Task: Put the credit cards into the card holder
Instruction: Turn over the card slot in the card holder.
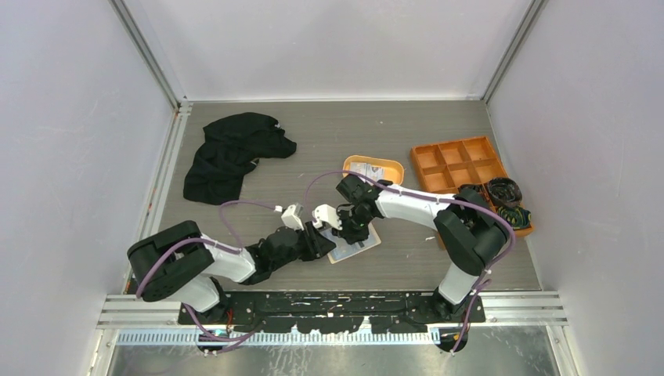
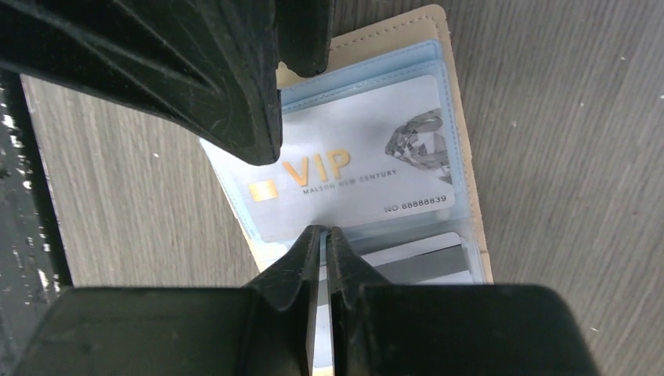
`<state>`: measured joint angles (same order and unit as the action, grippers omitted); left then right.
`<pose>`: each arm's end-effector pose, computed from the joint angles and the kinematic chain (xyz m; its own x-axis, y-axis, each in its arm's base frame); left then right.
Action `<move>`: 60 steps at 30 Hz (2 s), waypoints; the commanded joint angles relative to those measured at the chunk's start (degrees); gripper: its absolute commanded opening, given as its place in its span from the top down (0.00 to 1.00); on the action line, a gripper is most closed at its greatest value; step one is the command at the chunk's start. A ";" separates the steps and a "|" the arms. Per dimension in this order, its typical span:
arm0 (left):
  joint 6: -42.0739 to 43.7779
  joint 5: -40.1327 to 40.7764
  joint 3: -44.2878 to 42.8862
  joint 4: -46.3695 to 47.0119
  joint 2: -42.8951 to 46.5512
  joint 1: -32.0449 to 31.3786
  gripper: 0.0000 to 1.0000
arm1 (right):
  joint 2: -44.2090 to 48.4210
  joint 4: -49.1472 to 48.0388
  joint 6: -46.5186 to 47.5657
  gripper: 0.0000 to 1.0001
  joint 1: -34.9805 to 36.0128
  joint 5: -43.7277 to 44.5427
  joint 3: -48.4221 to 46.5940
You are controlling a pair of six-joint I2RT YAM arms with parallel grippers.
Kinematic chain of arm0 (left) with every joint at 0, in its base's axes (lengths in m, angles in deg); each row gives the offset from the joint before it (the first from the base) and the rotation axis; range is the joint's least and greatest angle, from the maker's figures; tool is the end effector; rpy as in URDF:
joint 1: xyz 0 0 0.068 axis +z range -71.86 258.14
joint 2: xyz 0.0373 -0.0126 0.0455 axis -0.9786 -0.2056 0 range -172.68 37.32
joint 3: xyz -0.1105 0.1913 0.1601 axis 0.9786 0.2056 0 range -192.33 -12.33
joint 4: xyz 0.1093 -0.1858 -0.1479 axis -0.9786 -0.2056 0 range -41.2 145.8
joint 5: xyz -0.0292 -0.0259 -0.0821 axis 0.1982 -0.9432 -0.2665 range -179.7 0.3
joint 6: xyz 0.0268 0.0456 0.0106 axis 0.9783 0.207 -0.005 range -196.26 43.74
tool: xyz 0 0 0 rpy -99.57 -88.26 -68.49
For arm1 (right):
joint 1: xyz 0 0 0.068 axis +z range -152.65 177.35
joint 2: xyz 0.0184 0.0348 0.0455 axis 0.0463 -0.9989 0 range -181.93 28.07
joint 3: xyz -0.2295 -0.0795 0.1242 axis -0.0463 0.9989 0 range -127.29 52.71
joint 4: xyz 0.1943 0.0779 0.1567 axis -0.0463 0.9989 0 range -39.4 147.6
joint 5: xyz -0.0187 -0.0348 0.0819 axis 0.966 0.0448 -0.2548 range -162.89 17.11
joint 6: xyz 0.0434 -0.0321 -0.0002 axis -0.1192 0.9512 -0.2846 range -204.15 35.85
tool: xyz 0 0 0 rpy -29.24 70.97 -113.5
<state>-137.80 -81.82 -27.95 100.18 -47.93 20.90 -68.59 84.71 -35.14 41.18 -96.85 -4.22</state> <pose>0.1331 -0.1979 0.1212 -0.7833 -0.3921 -0.4824 0.1619 0.6206 -0.7672 0.2114 0.2231 0.1628 0.0848 -0.8748 -0.4769 -0.9916 -0.1211 0.0457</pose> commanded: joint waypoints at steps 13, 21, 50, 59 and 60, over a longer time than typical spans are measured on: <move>-2.38 4.95 6.50 6.68 8.92 0.29 0.62 | -1.12 0.93 -11.48 0.85 0.30 -7.74 -3.28; -1.68 3.58 4.67 -0.86 15.30 0.32 0.67 | 5.83 -2.76 -12.75 0.83 -3.33 -9.27 -1.51; -8.50 0.29 2.79 22.48 -12.82 2.57 0.66 | -7.78 2.96 -32.52 0.83 -7.37 -5.00 -10.62; -8.25 -0.96 2.46 22.65 -12.82 2.58 0.66 | -0.78 2.72 -32.43 0.83 -10.12 -10.27 -9.43; -8.25 -1.20 2.36 22.75 -12.93 2.58 0.66 | -0.99 2.88 -32.21 0.83 -10.29 -9.88 -9.10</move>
<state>-146.65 -82.48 -24.95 122.74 -61.13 23.13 -73.90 87.37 -66.94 32.28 -105.46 -13.27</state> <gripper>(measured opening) 0.340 0.169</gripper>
